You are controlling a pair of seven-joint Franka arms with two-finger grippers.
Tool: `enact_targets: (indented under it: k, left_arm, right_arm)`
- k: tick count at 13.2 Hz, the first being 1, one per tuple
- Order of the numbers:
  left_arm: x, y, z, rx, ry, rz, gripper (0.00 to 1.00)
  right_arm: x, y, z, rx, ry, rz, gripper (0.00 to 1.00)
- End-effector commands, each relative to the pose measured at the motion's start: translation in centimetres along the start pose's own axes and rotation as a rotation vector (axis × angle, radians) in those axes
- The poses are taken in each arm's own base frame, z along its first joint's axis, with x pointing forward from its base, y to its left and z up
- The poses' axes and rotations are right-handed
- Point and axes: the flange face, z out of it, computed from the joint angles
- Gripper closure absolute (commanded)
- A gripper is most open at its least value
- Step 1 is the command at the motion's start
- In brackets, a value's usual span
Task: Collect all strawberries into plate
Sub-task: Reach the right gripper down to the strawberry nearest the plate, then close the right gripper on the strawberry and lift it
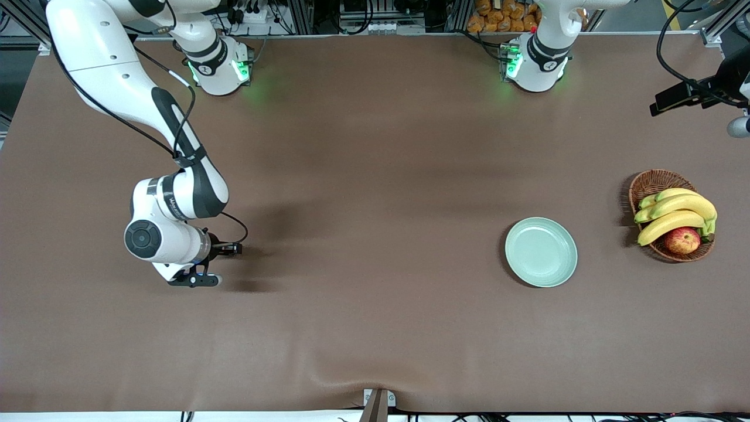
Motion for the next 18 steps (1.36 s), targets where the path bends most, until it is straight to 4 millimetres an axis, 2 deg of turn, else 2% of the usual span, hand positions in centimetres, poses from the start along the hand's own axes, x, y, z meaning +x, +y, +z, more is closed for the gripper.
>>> enact_targets:
  k: [1, 3, 7, 9, 10, 12, 14, 16, 18]
  left_arm:
    - [-1.3, -0.3, -0.7, -0.01, -0.015, 0.015, 0.0]
    - [-1.3, -0.3, -0.7, -0.011, -0.015, 0.022, 0.0]
    - [-1.1, -0.2, -0.6, -0.012, -0.017, 0.022, 0.0]
    - [-1.1, -0.2, -0.6, -0.01, -0.017, 0.023, 0.0]
    - [-1.1, -0.3, -0.6, -0.01, -0.017, 0.023, 0.0]
    - [-1.1, -0.3, -0.6, -0.011, -0.015, 0.023, 0.0]
    - [-1.0, -0.8, -0.6, -0.012, -0.017, 0.016, 0.0]
    - [-0.6, -0.7, -0.3, -0.013, -0.017, 0.016, 0.0]
    - [0.5, -0.2, 0.3, -0.01, -0.013, 0.02, 0.0]
  right_arm:
    - [-0.2, -0.5, 1.1, -0.002, 0.003, -0.006, 0.42]
    - [-0.2, -0.4, 1.8, -0.002, -0.008, -0.005, 0.42]
    - [-0.5, -0.8, 2.6, -0.006, -0.015, -0.012, 0.65]
    - [-0.5, -0.6, 2.5, -0.006, -0.017, -0.013, 0.9]
    - [-0.5, -0.6, 2.3, -0.005, -0.021, -0.012, 1.0]
    - [-0.4, -1.4, 0.8, 0.001, -0.026, -0.006, 1.0]
    - [-0.2, -4.2, -1.9, 0.023, -0.053, 0.056, 1.0]
    - [-0.3, -7.9, -3.8, 0.102, -0.061, 0.132, 1.0]
    - [-1.0, -13.1, -5.8, 0.177, -0.058, 0.223, 1.0]
